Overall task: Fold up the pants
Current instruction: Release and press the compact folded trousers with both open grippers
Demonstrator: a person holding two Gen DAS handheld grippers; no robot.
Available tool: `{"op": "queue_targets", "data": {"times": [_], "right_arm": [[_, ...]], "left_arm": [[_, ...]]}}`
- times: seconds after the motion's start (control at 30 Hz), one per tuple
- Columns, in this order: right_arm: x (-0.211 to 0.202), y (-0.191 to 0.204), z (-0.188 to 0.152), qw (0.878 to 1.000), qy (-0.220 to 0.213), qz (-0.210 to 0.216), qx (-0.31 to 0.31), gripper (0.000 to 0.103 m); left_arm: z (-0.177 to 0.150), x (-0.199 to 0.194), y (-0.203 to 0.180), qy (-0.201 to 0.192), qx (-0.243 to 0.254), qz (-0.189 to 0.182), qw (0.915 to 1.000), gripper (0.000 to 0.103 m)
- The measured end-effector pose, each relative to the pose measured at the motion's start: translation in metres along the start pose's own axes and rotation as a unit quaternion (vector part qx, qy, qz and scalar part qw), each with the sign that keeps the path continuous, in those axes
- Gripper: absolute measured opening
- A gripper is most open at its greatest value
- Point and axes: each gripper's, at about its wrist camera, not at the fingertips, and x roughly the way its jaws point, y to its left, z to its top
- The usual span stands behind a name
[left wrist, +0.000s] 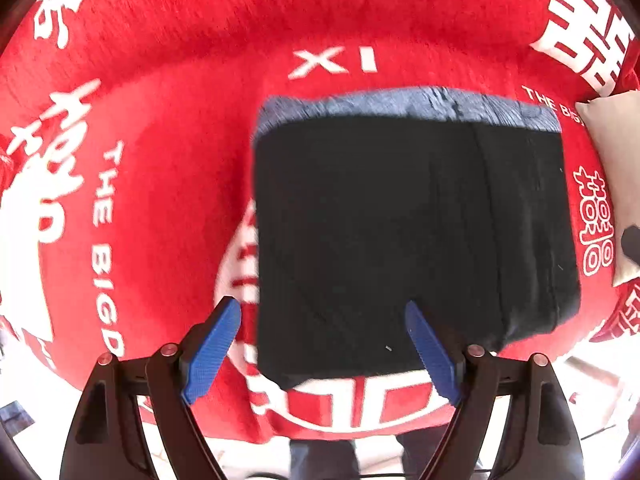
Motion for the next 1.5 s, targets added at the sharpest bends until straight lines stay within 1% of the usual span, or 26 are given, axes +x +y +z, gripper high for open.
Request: {"op": "queue_targets", "data": {"times": [0.07, 0.13, 0.27, 0.5, 1.1, 1.5], "right_arm": [[0.004, 0.013, -0.006, 1.000, -0.001, -0.016, -0.016, 0.103], [0.008, 0.018, -0.013, 0.999, 0.007, -0.028, -0.019, 0.103], [0.016, 0.022, -0.021, 0.999, 0.035, -0.027, -0.007, 0.103], [0.017, 0.027, -0.028, 0.998, 0.046, -0.037, -0.016, 0.103], [0.018, 0.031, -0.030, 0.998, 0.050, -0.041, -0.027, 0.103], [0.020, 0.030, -0.028, 0.997, 0.053, -0.040, -0.026, 0.103]], "left_arm": [[-0.005, 0.000, -0.003, -0.002, -0.008, -0.001, 1.0000, 0.086], [-0.009, -0.001, -0.005, -0.009, -0.009, 0.012, 0.9998, 0.086], [-0.013, -0.002, -0.005, -0.017, -0.012, 0.035, 0.9992, 0.086], [-0.012, -0.006, -0.003, -0.028, -0.012, 0.051, 0.9982, 0.086], [-0.010, -0.009, -0.014, -0.036, 0.004, 0.012, 0.9993, 0.086], [-0.006, -0.005, -0.015, -0.034, 0.007, 0.020, 0.9992, 0.086]]}}
